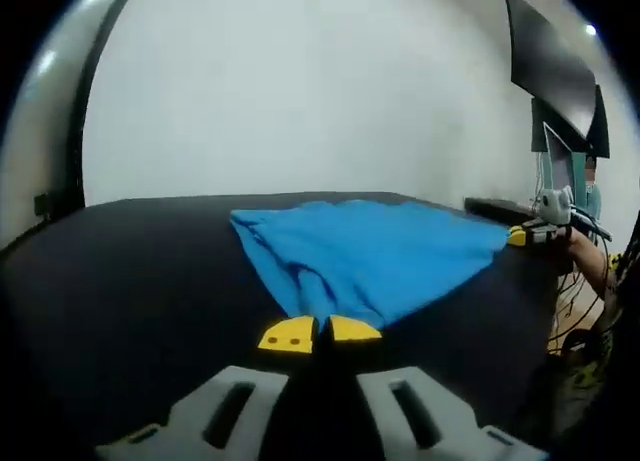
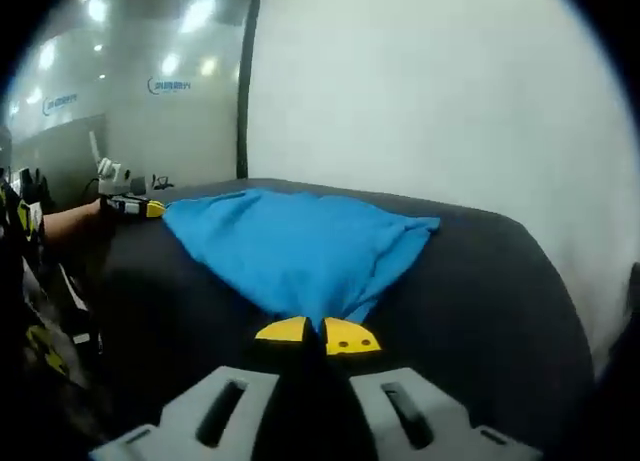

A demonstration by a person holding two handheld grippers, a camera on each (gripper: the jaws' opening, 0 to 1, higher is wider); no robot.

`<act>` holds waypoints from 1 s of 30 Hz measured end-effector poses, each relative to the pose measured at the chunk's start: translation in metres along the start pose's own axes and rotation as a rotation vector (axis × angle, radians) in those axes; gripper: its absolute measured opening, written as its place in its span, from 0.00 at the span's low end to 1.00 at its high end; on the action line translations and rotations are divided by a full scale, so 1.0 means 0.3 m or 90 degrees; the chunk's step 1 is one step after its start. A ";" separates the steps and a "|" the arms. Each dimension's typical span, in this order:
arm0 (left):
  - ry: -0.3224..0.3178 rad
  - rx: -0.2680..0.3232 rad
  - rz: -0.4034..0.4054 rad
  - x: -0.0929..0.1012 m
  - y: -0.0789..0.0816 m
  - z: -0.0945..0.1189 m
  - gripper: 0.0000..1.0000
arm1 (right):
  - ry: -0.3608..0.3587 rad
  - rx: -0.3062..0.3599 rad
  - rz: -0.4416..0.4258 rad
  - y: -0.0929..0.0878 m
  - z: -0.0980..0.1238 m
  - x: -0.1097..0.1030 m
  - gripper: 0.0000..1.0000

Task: Spread out the cloth and fold it

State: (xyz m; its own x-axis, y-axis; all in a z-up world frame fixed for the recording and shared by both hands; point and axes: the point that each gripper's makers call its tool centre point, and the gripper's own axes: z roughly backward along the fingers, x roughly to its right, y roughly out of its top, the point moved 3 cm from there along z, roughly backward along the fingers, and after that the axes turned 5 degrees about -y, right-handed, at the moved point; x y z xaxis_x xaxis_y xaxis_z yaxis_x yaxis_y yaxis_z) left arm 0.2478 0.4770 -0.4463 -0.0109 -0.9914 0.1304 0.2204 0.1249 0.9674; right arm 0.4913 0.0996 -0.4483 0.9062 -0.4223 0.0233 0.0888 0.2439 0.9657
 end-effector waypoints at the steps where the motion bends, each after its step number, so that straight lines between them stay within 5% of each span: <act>1: 0.001 0.007 0.009 -0.004 0.007 0.022 0.04 | -0.008 0.006 -0.015 0.004 0.010 0.008 0.01; 6: -0.016 0.047 0.078 -0.034 0.032 0.116 0.04 | -0.012 0.026 -0.044 0.008 0.060 0.025 0.01; 8: -0.005 0.041 0.092 -0.051 0.001 0.140 0.03 | -0.015 0.022 -0.056 -0.003 0.072 0.028 0.01; 10: -0.005 -0.004 0.072 -0.043 -0.036 0.140 0.03 | -0.014 0.009 -0.049 -0.015 0.078 0.014 0.01; 17: -0.024 -0.035 0.039 -0.041 -0.078 0.140 0.03 | -0.024 -0.003 -0.002 -0.037 0.085 0.011 0.01; 21: -0.035 -0.016 0.034 -0.035 -0.067 0.162 0.04 | -0.005 0.021 -0.019 -0.016 0.096 0.006 0.05; 23: -0.027 0.045 0.080 -0.042 -0.016 0.167 0.08 | 0.003 0.087 -0.075 0.033 0.113 0.010 0.14; 26: -0.009 0.136 0.089 -0.036 0.066 0.166 0.13 | -0.012 0.125 -0.138 0.069 0.131 0.042 0.19; 28: 0.020 0.130 0.071 -0.039 0.063 0.148 0.14 | -0.019 0.124 -0.130 0.073 0.121 0.045 0.19; 30: 0.019 0.085 0.036 -0.029 0.023 0.121 0.14 | -0.024 0.087 -0.085 0.053 0.096 0.033 0.19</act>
State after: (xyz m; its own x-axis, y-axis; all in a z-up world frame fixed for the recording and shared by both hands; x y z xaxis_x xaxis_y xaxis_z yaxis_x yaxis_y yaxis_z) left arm 0.2140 0.4879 -0.4329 0.0280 -0.9832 0.1804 0.0885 0.1822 0.9793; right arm 0.4898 0.0741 -0.4254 0.8736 -0.4762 -0.1000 0.1476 0.0635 0.9870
